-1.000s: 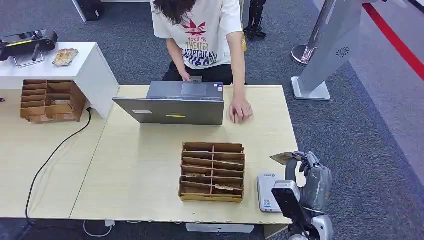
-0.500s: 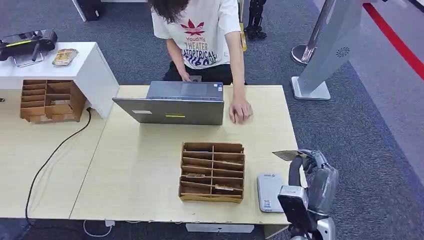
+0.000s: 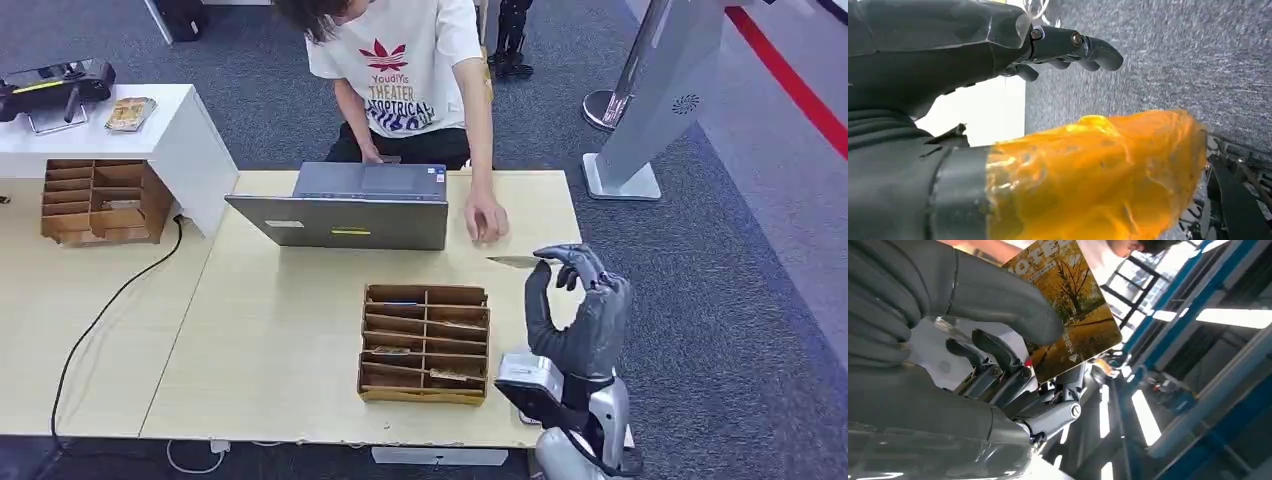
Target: Pass the card to the sensor for recognition and then transmit it.
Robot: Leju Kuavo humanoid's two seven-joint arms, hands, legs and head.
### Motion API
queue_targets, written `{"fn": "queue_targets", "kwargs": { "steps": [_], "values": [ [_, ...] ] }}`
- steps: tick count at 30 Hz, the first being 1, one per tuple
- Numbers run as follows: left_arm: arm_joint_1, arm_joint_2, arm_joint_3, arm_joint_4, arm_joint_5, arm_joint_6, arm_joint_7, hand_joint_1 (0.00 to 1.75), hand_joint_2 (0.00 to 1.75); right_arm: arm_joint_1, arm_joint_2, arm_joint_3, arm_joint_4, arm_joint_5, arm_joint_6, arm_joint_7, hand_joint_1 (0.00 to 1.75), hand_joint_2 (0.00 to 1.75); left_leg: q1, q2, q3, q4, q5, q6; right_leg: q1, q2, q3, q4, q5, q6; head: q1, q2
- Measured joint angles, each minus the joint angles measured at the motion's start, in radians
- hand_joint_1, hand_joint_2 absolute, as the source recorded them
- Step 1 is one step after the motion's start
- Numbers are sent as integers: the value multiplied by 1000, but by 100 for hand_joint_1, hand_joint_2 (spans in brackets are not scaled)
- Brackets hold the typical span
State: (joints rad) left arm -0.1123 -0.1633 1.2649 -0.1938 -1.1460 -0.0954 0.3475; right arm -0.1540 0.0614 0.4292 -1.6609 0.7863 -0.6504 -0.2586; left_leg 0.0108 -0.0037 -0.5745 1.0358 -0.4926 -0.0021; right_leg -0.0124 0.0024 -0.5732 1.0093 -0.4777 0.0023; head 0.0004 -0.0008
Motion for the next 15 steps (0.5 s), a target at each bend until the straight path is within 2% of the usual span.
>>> {"fn": "queue_targets", "kwargs": {
  "steps": [8, 15],
  "values": [
    [-7, -2, -45, 0, -49, -3, 4, 0, 0, -194, 33, 57, 160, 63, 21, 68, 175, 175, 0, -1, 0, 0, 0, 0, 0, 0, 0, 0, 0, 0, 0, 0],
    [-21, -6, -81, 0, -90, -9, 18, 0, 0, -352, 53, 60, 361, 207, 11, 118, 175, 175, 0, -1, 0, 0, 0, 0, 0, 0, 0, 0, 0, 0, 0, 0]
  ]
}}
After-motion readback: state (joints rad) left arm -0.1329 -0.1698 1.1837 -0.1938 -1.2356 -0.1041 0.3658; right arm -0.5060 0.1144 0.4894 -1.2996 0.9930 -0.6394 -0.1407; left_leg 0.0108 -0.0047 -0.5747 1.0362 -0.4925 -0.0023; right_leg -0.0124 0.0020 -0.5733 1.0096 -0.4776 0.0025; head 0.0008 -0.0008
